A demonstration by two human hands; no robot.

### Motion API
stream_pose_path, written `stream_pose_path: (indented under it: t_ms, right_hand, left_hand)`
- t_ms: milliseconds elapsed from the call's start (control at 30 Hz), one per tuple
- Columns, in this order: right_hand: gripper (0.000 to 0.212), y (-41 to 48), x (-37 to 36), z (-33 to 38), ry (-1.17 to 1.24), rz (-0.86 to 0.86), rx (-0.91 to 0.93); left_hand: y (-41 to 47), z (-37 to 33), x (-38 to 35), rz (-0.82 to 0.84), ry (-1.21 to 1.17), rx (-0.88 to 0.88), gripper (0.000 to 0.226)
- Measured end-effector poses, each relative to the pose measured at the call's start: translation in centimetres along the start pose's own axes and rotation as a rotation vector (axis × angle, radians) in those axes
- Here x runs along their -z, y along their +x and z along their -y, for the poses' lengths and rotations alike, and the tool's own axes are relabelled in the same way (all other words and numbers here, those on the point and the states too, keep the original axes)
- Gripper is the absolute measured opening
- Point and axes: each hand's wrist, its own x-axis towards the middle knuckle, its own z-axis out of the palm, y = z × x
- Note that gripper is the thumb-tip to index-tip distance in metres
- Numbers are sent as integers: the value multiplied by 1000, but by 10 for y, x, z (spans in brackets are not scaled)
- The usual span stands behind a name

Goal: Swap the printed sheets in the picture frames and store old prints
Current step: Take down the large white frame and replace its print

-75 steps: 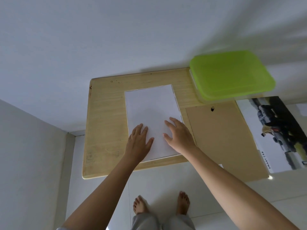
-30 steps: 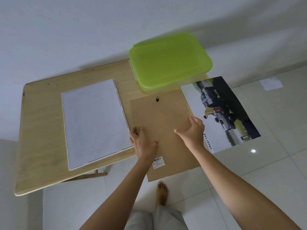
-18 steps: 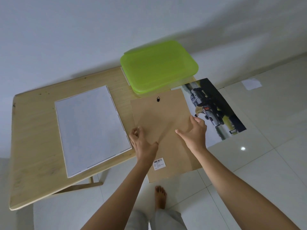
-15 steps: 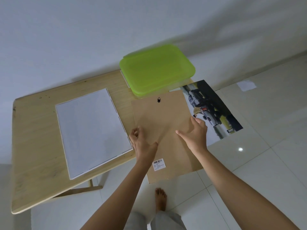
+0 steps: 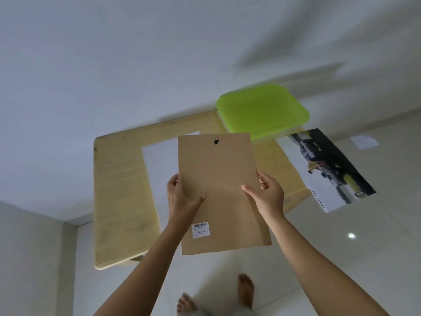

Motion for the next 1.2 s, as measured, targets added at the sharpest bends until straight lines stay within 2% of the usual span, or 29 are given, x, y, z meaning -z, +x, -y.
stream_pose_path:
  t_ms: [233,400,533,700,967,1200]
  right_hand:
    - [55,-22,-68,10,61,146,-16]
    - [50,-9,-90,20,-53,283,-29]
    - [37,16,-98,29,-124,356,1]
    - [31,55,-107,32,-169,376,18]
    - [43,97,-117,21,-197,361,-3]
    - [43,104,-120,12,-165,353,-38]
  left_hand:
    - [-3,41,65,-75,68,107,83]
    - [3,58,69,-110,63,204,85]
    - [18,60,59,-149,63,248,82]
    - [40,57,40,-169,58,308,81]
    - [64,53,16,-170,89,350,72]
    - [73,52,11,-164,195,353,64]
